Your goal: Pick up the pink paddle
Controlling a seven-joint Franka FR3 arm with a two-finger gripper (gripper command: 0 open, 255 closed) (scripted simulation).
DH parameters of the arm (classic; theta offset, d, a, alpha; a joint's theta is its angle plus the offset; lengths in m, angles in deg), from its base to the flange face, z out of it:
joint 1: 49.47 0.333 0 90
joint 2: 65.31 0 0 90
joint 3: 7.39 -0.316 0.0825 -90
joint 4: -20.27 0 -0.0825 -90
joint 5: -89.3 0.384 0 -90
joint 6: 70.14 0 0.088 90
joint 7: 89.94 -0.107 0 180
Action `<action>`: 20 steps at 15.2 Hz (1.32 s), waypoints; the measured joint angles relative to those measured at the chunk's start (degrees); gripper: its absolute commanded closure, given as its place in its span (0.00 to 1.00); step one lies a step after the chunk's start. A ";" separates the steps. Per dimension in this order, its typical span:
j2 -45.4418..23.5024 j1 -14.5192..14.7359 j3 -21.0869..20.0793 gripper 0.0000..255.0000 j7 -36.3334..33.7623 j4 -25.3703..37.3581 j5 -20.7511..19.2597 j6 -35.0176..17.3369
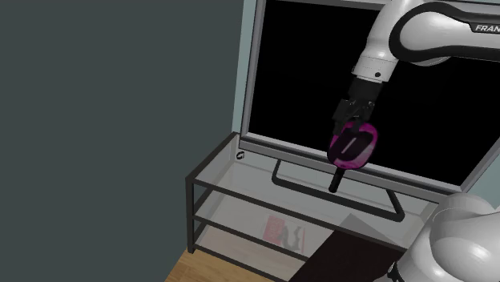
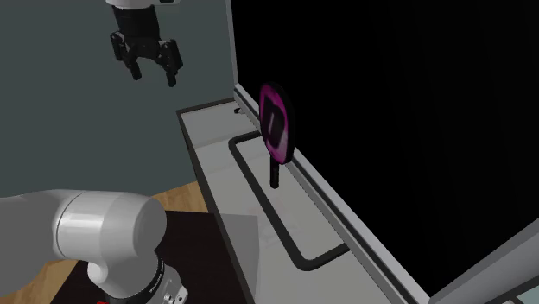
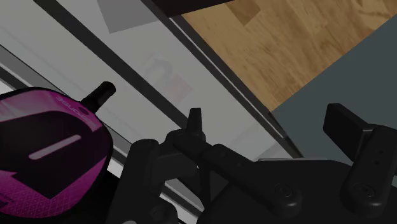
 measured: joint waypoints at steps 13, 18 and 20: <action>3.01 0.47 17.86 0.00 30.45 -1.14 -11.62 -3.07; -0.25 2.63 27.16 0.00 44.87 3.01 -15.27 -5.26; -2.84 4.48 30.88 0.00 50.29 5.46 -15.74 -6.71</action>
